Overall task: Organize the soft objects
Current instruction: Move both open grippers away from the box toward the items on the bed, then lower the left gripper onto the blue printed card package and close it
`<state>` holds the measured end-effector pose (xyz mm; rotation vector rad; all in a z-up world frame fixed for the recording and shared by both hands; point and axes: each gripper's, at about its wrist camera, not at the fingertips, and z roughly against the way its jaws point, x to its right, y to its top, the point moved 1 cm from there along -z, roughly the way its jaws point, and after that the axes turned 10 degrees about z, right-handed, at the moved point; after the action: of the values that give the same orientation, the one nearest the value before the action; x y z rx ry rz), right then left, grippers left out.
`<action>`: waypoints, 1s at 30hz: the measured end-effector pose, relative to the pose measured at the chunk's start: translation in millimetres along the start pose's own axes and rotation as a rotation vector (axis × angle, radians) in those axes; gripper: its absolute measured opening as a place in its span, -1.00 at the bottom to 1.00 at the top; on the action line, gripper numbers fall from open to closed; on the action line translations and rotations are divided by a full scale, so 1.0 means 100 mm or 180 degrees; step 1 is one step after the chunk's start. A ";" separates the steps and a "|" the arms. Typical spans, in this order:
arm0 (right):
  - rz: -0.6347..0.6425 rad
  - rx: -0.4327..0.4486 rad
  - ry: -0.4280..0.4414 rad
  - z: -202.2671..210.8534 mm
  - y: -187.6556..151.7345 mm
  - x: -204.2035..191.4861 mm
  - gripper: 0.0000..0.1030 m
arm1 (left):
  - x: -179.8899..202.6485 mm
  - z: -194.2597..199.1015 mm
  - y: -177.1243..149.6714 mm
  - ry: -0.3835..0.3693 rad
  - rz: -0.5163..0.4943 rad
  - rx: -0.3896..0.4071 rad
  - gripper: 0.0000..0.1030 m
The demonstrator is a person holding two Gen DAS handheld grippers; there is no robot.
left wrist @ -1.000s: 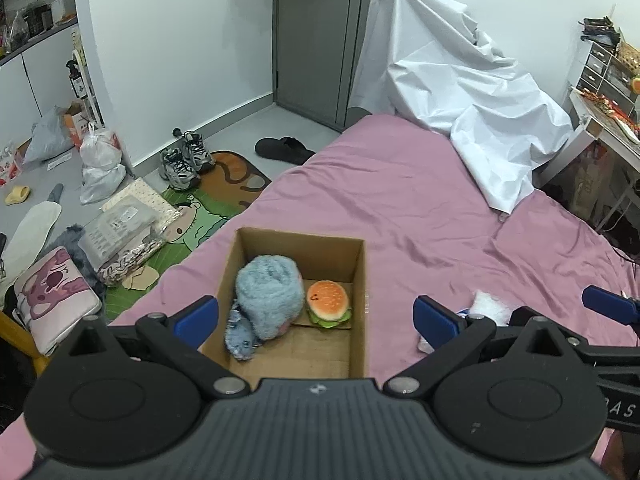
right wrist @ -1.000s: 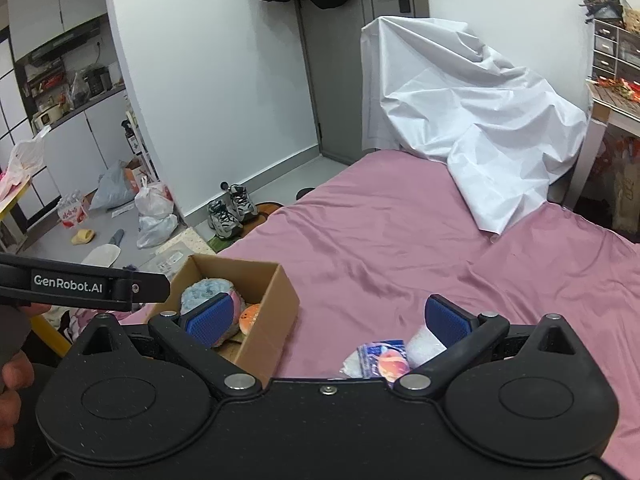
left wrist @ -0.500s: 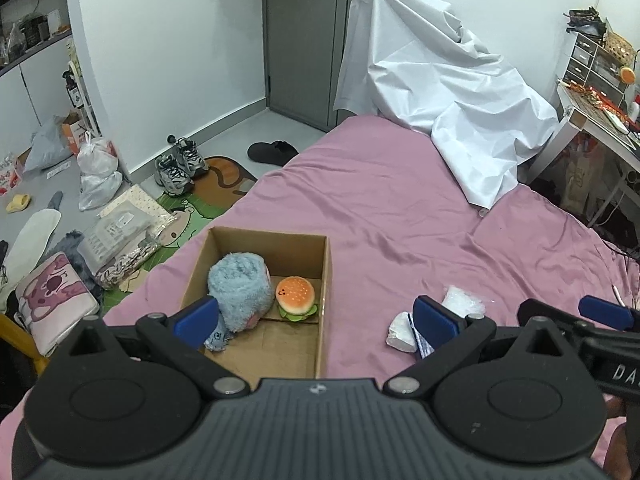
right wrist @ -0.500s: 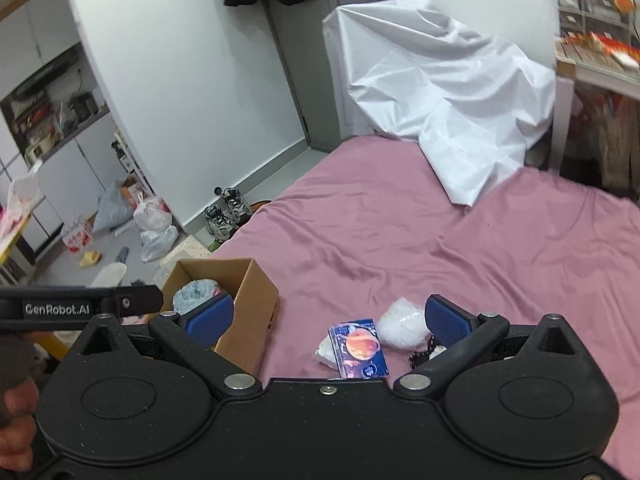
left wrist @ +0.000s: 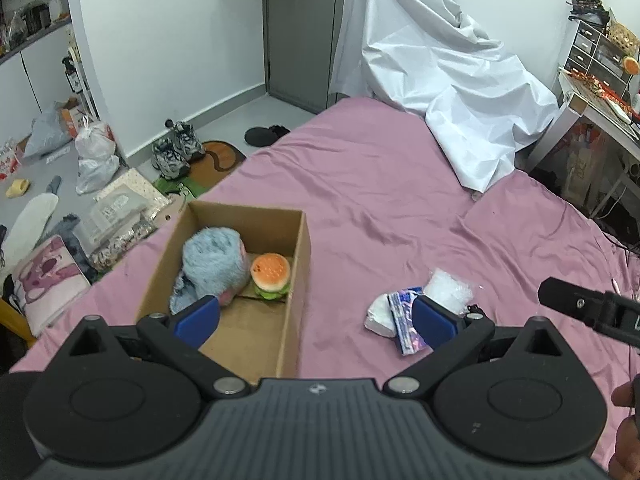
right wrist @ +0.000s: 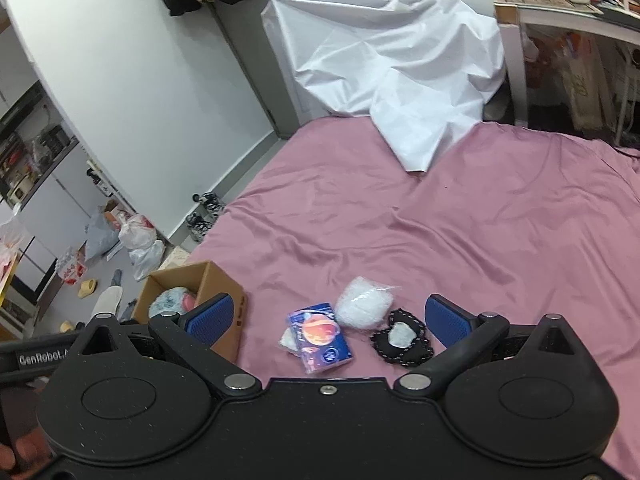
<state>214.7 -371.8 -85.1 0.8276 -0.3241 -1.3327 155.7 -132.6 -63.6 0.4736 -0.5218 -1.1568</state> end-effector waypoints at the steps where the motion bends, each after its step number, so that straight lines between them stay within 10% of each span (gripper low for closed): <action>1: -0.0027 -0.0012 -0.0006 -0.01 0.00 0.03 1.00 | 0.02 -0.02 -0.02 -0.0013 0.0008 -0.0024 0.97; 12: -0.0142 -0.0048 -0.0096 -0.09 -0.01 0.21 0.99 | 0.23 -0.22 -0.16 -0.0167 0.0027 -0.0073 0.89; 30: -0.0192 -0.0230 -0.0039 -0.30 0.00 0.43 0.97 | 0.38 -0.98 -0.33 -0.0392 0.0483 -0.0589 0.05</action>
<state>244.9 -401.8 -116.2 0.7739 -0.2608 -1.3983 202.7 -170.9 -155.2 0.2006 -0.5418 -1.0805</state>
